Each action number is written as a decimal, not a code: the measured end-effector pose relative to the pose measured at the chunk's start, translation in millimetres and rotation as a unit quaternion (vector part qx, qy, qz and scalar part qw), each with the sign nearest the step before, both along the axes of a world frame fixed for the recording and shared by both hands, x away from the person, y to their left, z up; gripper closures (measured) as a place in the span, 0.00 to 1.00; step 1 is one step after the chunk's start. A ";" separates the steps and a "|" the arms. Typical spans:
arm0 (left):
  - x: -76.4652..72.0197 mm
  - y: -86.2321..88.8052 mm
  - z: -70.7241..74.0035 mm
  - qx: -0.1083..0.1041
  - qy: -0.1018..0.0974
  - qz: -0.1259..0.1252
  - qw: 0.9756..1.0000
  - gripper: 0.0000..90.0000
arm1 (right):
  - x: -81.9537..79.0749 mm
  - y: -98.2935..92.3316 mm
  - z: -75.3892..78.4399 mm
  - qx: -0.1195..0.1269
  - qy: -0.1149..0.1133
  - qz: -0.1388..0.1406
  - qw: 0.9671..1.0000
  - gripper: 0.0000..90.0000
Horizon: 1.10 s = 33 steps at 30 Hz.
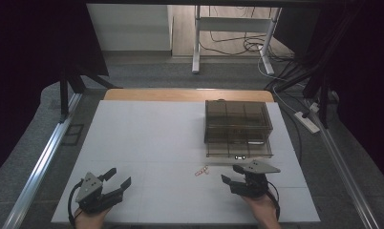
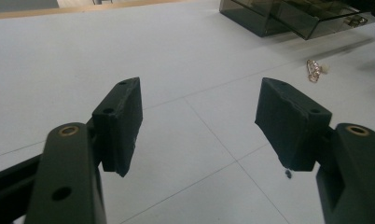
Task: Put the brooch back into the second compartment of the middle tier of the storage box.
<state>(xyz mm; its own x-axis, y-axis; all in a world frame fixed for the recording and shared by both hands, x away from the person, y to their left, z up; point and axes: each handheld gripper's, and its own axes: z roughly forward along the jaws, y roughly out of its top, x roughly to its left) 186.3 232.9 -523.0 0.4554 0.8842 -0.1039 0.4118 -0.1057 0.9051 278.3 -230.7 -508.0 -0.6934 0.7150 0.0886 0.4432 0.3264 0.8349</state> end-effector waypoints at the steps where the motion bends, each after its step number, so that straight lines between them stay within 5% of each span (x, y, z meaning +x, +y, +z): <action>1: 0.1 -0.1 0.0 0.000 0.000 0.000 1.000 0.36 | 0.9 2.0 -0.3 -0.001 0.002 0.000 1.000 0.42; 17: 0.3 -0.9 -0.2 -0.001 0.000 -0.002 1.000 0.36 | 17.0 22.0 0.4 -0.029 0.051 0.008 0.998 0.47; 33: 0.3 -1.0 -0.2 -0.001 -0.001 -0.003 1.000 0.36 | 33.2 53.4 1.0 -0.096 0.084 0.048 0.991 0.58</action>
